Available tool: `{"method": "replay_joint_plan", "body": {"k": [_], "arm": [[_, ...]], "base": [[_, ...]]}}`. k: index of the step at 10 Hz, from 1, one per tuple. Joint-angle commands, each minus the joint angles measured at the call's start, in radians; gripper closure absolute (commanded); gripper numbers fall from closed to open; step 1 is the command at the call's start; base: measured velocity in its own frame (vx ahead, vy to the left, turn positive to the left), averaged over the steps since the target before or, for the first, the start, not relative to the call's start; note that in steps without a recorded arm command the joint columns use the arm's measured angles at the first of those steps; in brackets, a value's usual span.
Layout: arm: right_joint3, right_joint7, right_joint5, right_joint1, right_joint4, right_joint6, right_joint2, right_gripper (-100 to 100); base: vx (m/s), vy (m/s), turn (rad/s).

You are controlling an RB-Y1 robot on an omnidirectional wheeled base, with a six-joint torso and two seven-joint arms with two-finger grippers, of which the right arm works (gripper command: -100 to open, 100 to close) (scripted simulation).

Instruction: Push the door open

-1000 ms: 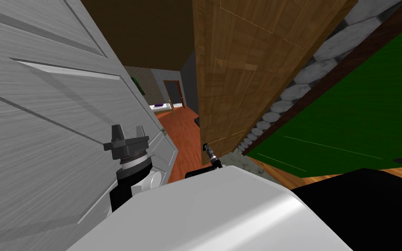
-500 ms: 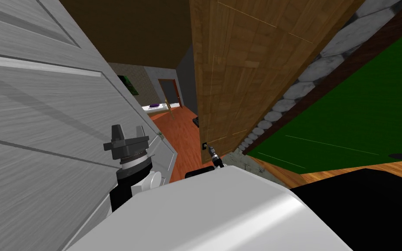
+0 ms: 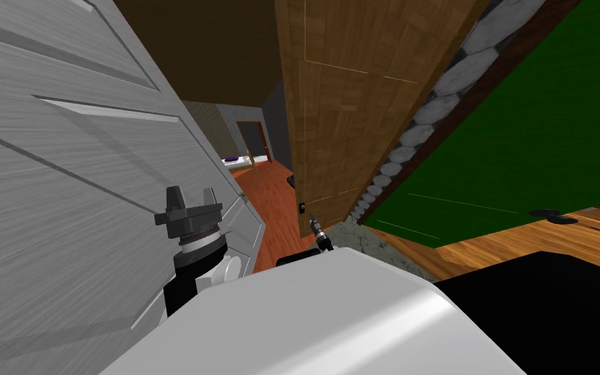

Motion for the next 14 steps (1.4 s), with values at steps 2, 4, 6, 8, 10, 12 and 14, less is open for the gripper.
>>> {"method": "replay_joint_plan", "body": {"k": [2,4,6,8,10,12,14], "arm": [[0.003,-0.001,-0.001,0.007,-0.008,0.002,0.006,-100],[-0.003,0.001,-0.002,0.001,0.002,-0.004,0.000,-100],[-0.008,0.003,-0.003,-0.005,0.012,-0.011,-0.002,-100],[-0.014,0.005,-0.004,-0.012,0.022,-0.018,0.001,-100],[-0.020,0.007,-0.006,-0.020,0.033,-0.026,0.010,-100],[-0.020,0.007,-0.006,-0.020,0.035,-0.026,0.013,-100],[-0.020,0.007,-0.006,-0.020,0.035,-0.026,0.013,100]], "base": [[-0.157,0.027,-0.033],[0.108,0.037,0.022],[0.203,0.028,0.017],[0.219,0.019,0.028],[0.189,0.047,0.023],[0.122,0.036,0.001],[-0.019,-0.003,0.011]]}}
